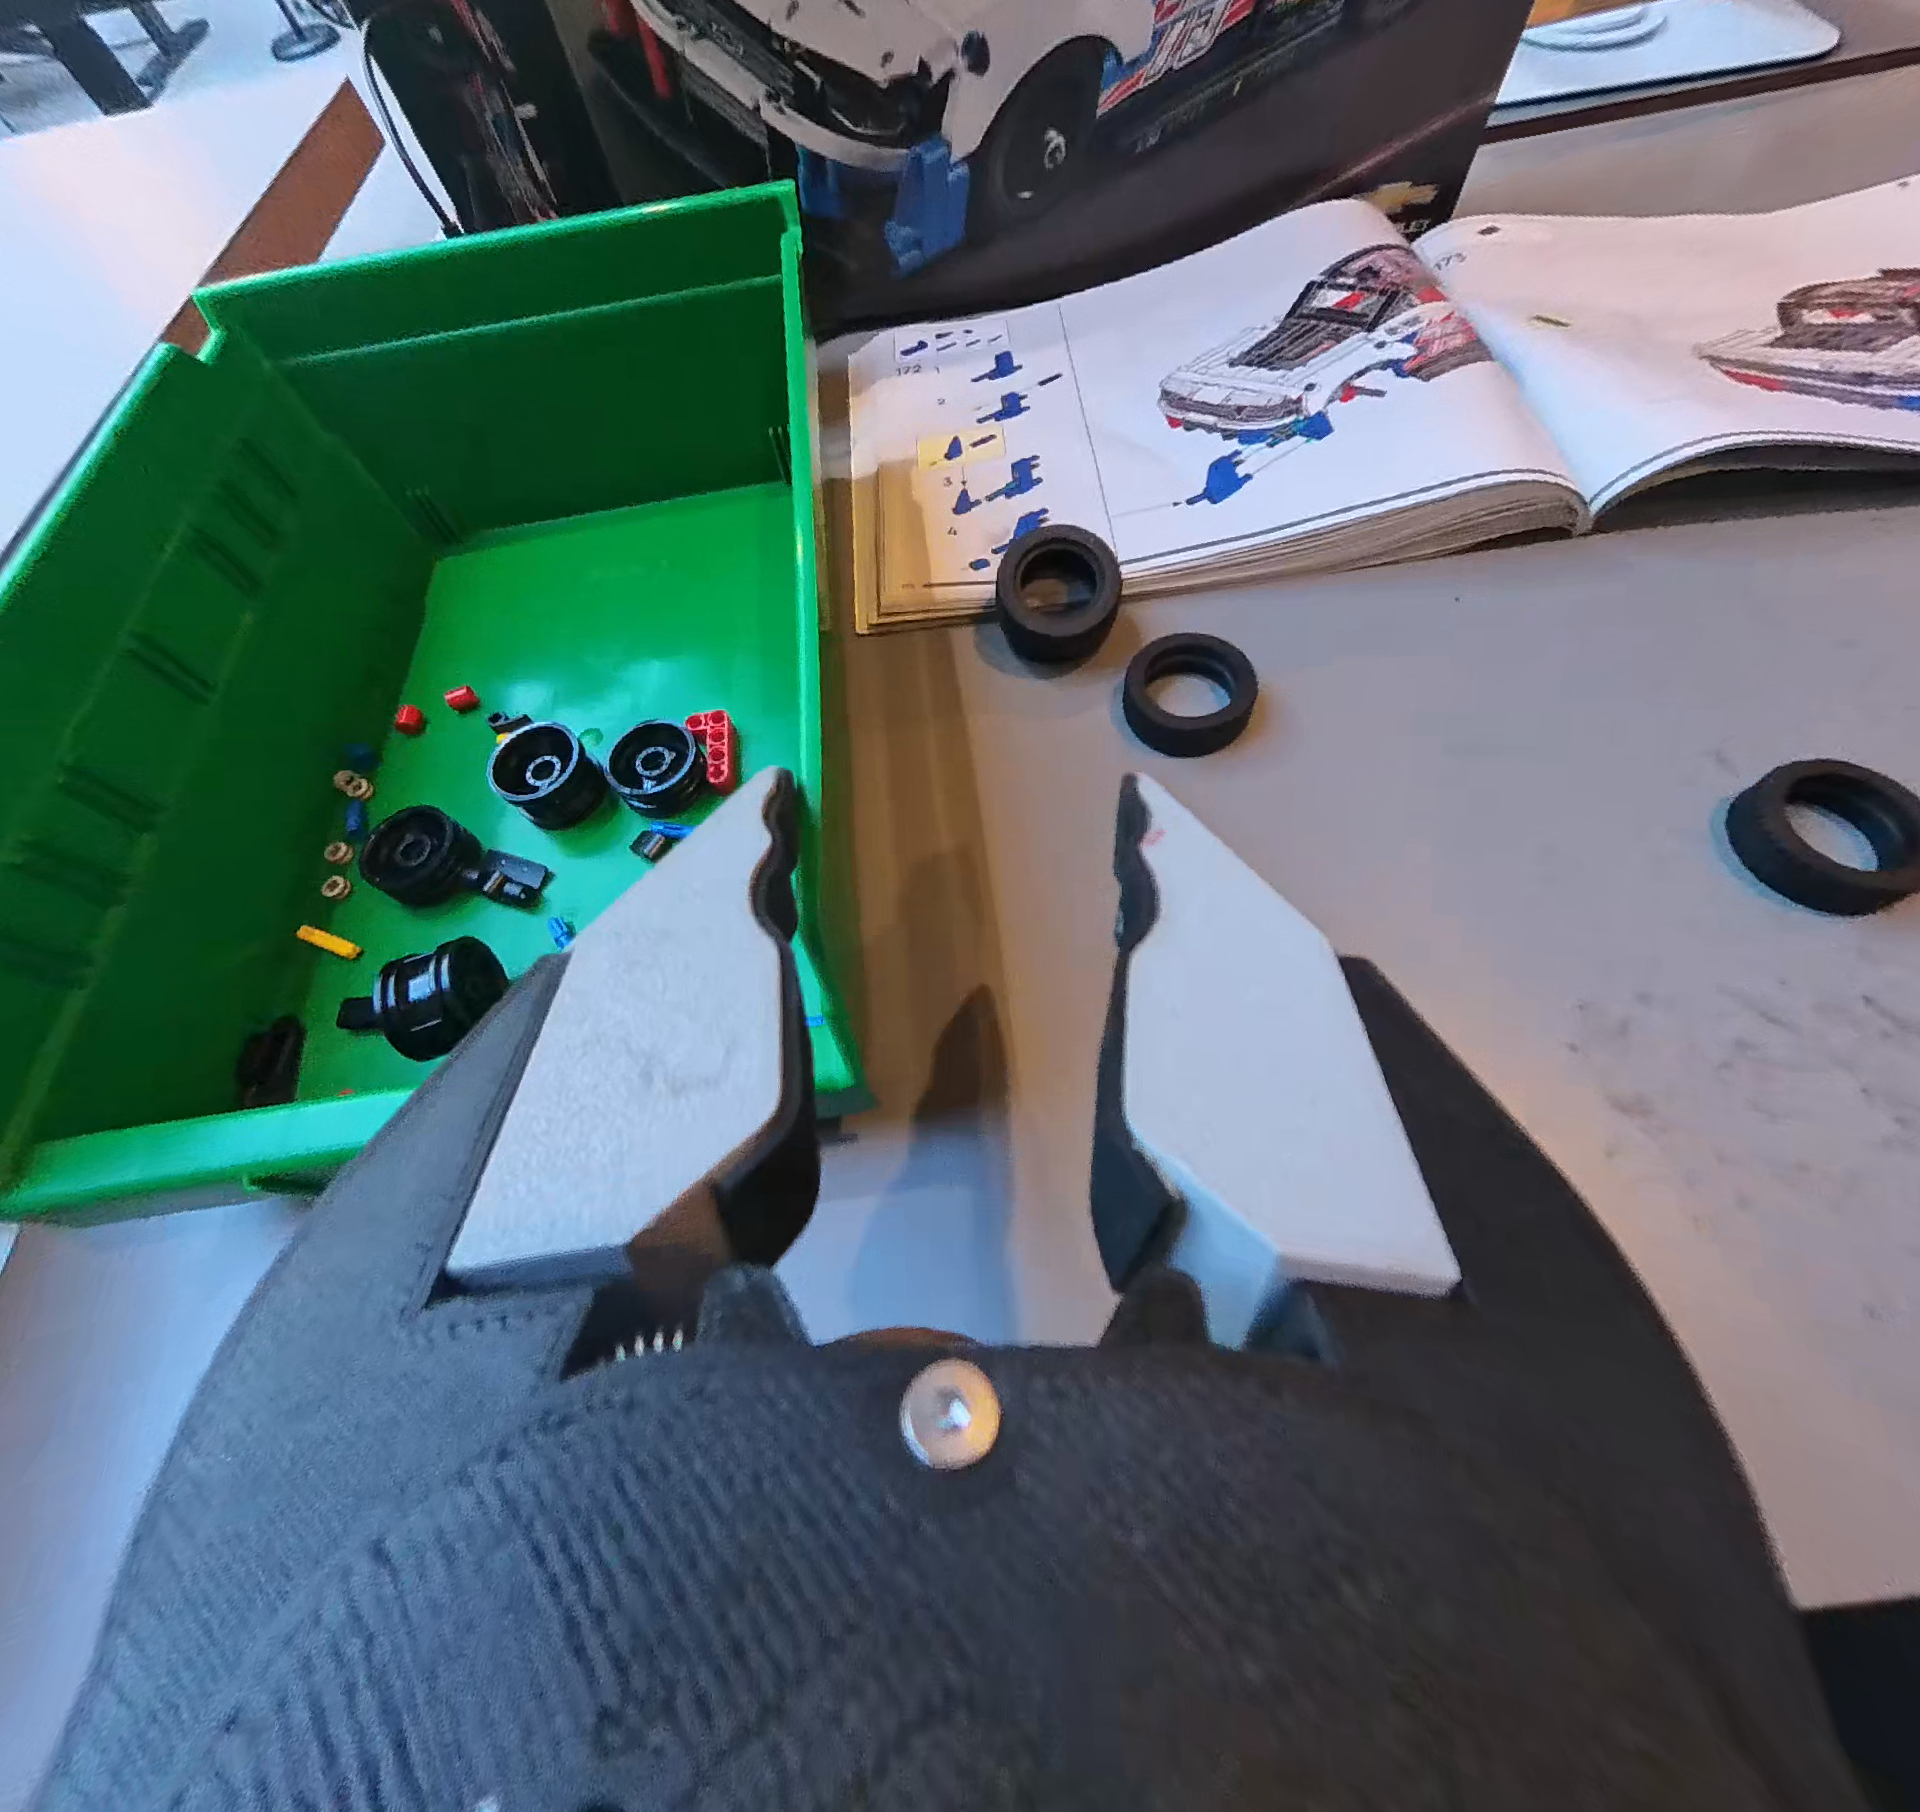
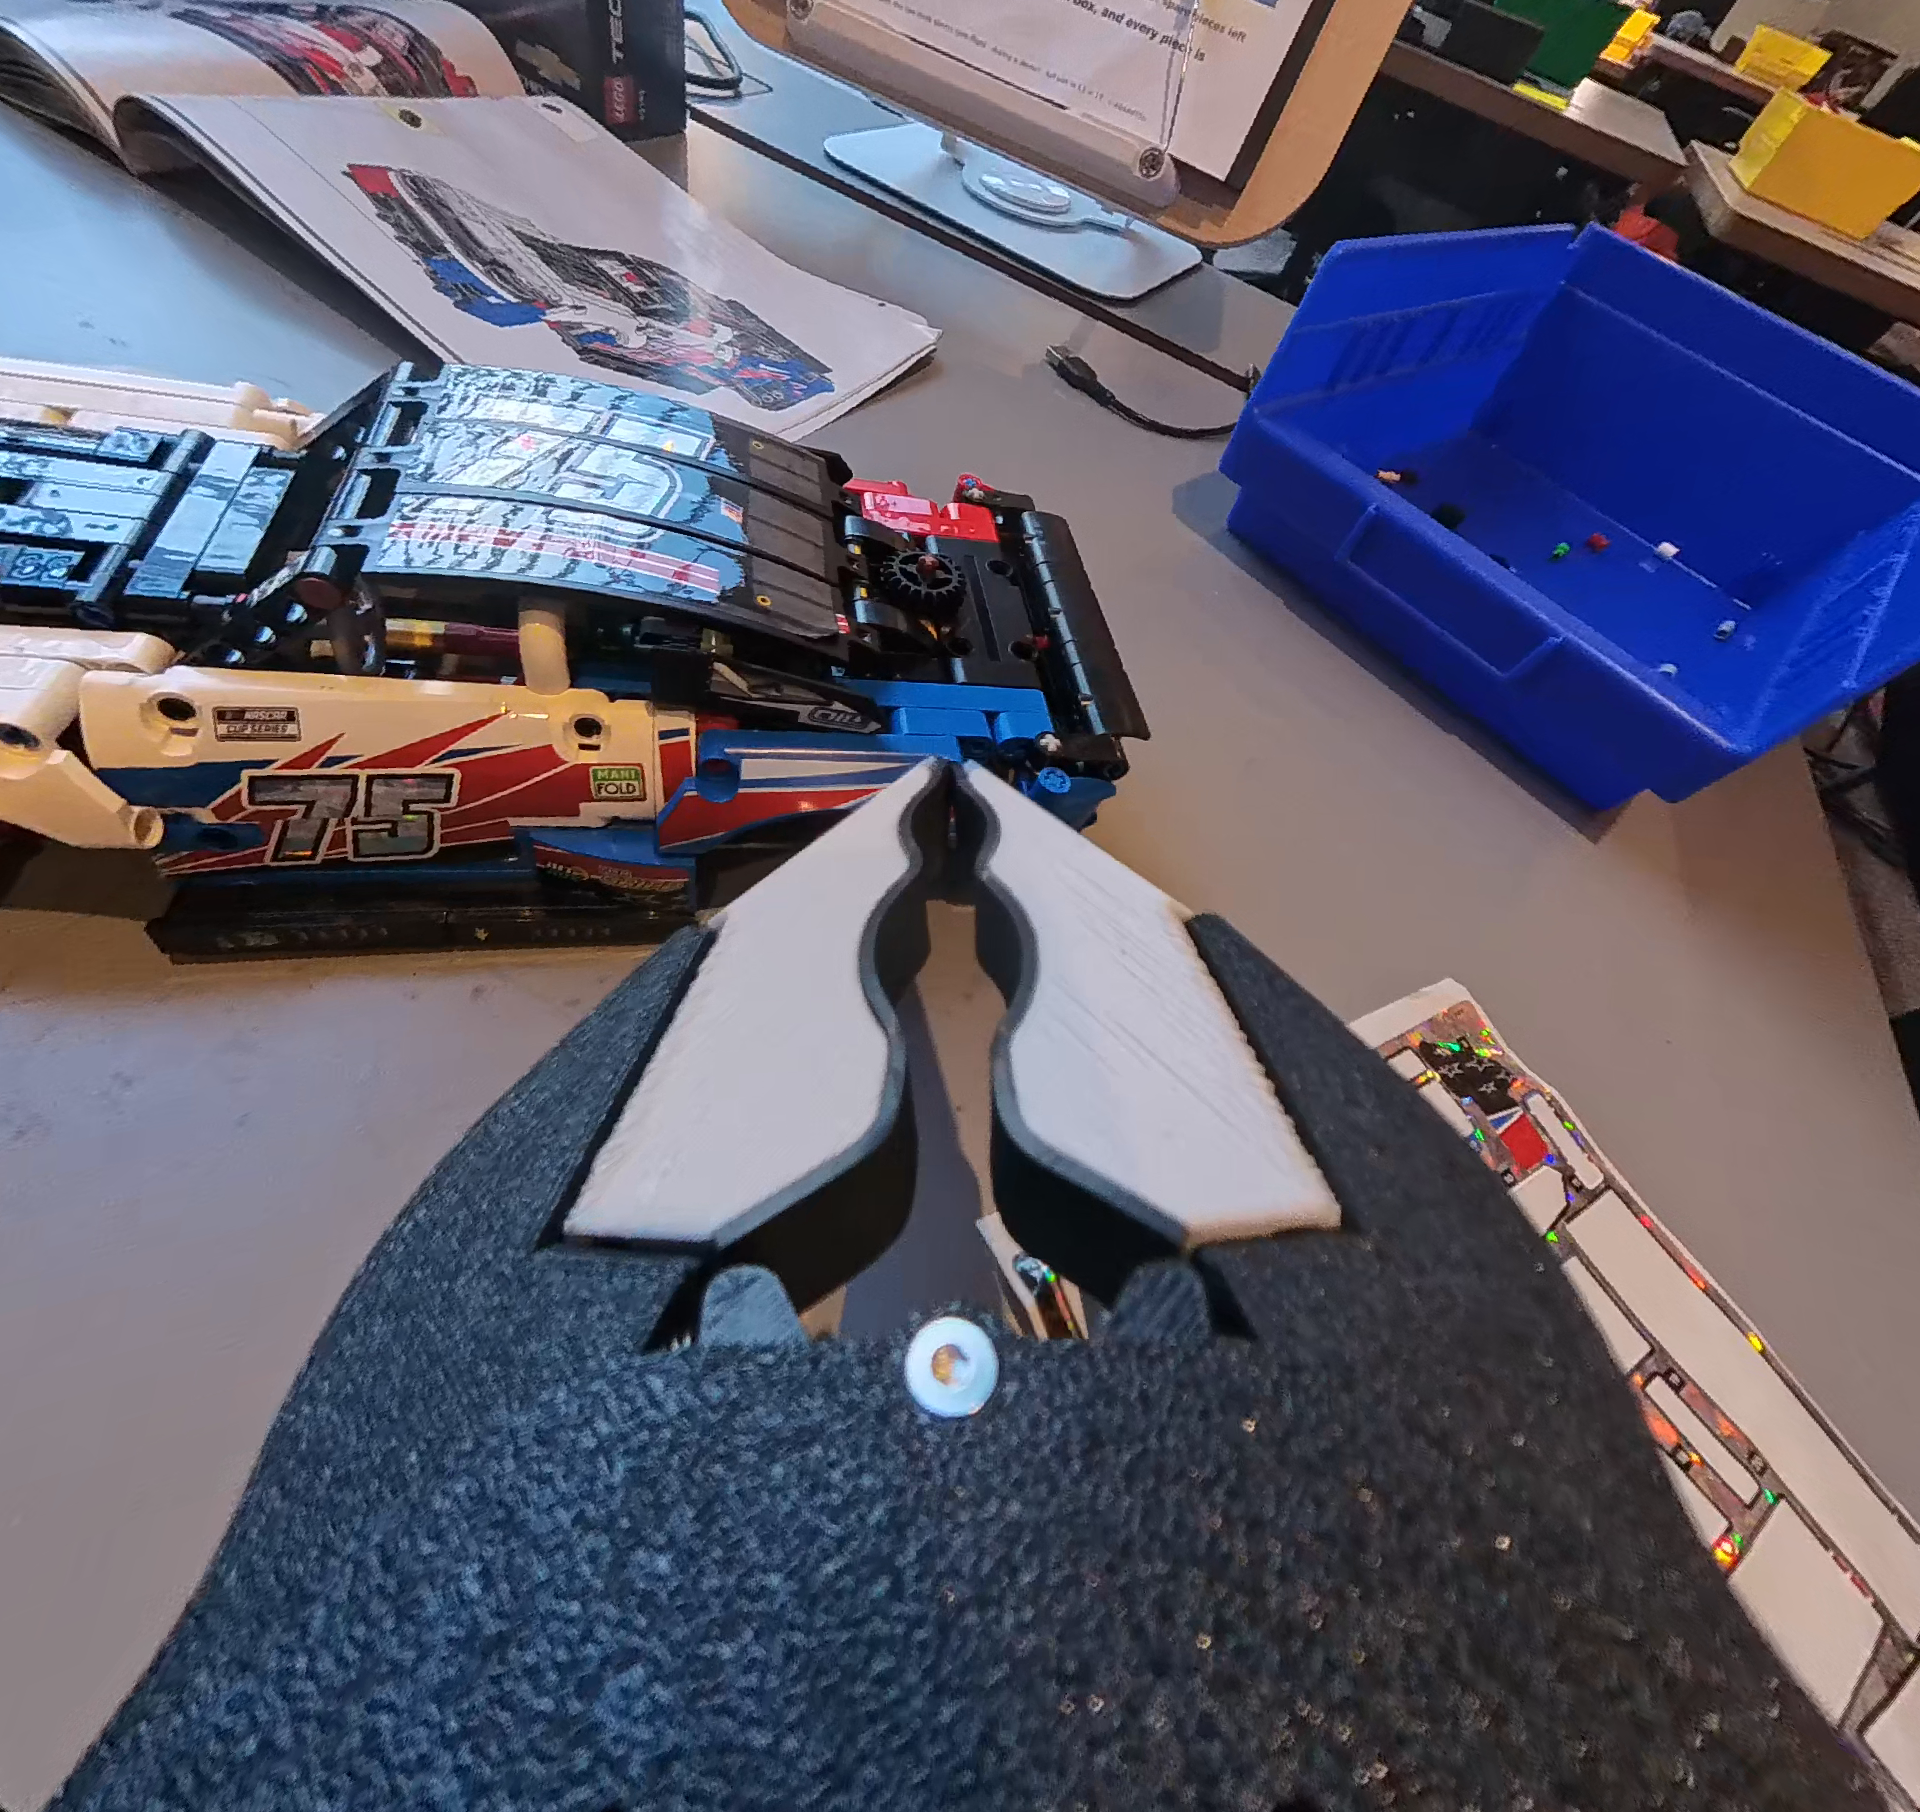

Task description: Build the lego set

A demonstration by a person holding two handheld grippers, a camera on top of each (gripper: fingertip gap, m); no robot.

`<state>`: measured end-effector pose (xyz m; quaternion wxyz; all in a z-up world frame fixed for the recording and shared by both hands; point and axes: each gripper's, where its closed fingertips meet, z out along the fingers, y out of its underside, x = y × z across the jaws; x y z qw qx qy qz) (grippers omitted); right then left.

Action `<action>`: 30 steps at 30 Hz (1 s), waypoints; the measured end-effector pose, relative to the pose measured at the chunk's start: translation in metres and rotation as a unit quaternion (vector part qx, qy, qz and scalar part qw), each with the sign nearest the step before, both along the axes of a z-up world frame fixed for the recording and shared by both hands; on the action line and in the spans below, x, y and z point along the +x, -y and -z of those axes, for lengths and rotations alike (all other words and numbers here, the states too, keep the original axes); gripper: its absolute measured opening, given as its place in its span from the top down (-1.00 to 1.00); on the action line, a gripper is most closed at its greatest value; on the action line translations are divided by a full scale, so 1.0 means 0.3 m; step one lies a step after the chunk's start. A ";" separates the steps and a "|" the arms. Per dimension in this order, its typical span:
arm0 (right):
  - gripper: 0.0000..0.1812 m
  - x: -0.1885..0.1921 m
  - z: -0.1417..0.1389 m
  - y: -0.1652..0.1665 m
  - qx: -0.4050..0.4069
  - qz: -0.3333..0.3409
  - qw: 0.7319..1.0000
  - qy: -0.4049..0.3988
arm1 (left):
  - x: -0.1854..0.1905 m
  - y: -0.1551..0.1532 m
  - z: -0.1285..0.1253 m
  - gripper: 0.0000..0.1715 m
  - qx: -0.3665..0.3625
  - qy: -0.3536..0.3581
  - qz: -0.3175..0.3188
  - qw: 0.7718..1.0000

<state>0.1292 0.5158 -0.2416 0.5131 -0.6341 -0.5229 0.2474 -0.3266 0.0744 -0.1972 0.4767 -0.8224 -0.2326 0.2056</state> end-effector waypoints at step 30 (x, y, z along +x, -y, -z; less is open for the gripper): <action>0.99 0.024 0.066 -0.092 0.011 0.091 0.993 0.071 | -0.623 0.210 0.092 0.37 -0.271 0.078 0.054 0.958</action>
